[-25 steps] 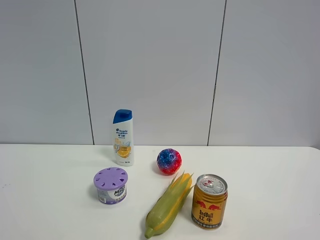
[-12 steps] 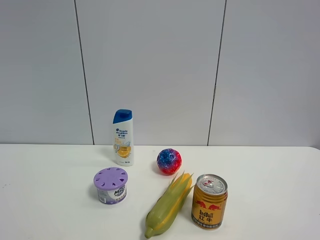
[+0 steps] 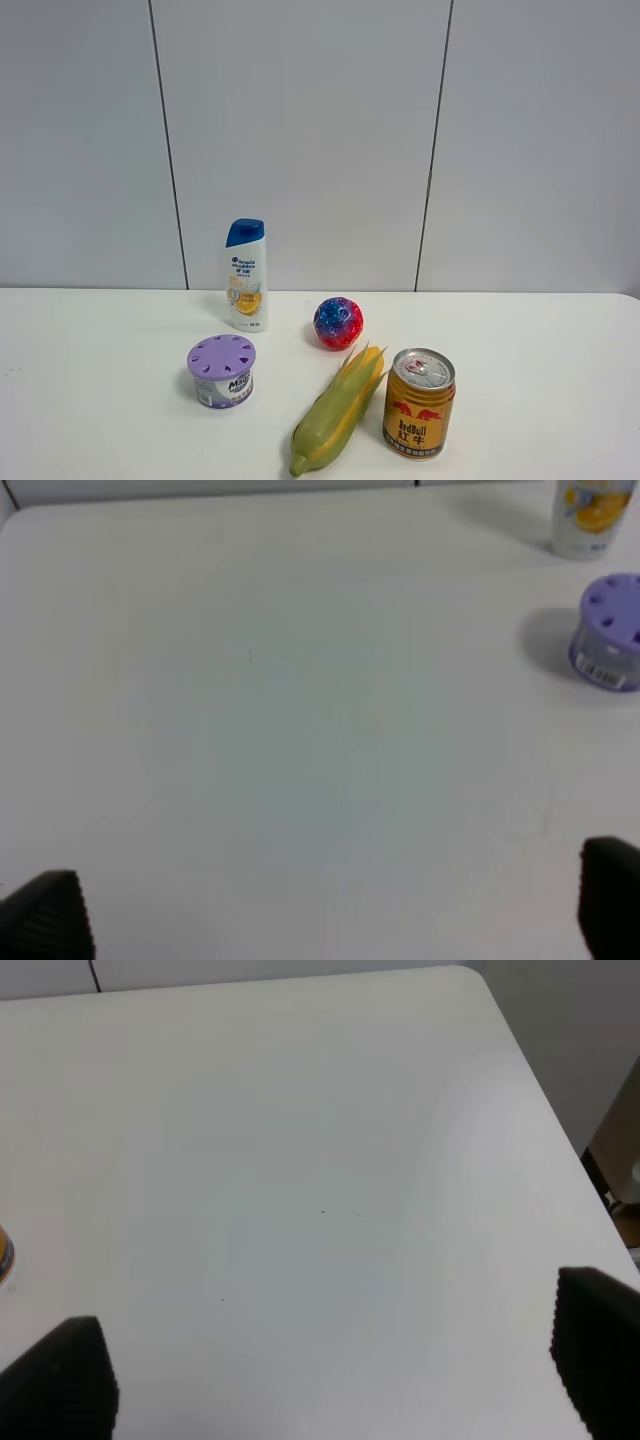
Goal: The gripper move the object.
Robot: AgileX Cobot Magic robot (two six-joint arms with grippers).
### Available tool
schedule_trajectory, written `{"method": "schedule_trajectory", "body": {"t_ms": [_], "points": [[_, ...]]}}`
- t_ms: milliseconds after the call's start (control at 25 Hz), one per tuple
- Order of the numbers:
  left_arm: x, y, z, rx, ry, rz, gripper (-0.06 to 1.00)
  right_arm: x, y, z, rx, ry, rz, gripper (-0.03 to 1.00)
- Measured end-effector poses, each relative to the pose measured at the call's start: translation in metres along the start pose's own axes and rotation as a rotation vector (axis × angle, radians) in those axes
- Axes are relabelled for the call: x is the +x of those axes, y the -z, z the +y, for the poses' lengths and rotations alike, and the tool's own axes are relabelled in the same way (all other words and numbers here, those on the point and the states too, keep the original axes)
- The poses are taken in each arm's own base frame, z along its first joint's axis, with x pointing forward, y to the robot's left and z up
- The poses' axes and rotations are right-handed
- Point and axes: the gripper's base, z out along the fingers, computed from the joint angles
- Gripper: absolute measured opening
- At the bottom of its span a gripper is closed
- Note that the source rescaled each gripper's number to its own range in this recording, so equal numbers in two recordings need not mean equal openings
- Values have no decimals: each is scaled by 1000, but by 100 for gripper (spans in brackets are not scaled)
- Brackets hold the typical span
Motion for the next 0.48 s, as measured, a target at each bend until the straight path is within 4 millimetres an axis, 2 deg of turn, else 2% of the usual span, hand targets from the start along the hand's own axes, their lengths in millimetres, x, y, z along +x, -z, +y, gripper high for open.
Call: {"method": "schedule_trajectory", "body": {"t_ms": [480], "points": [[0,0,0,1,-1,-3,100,0,0,0,0,0,0,100]]}}
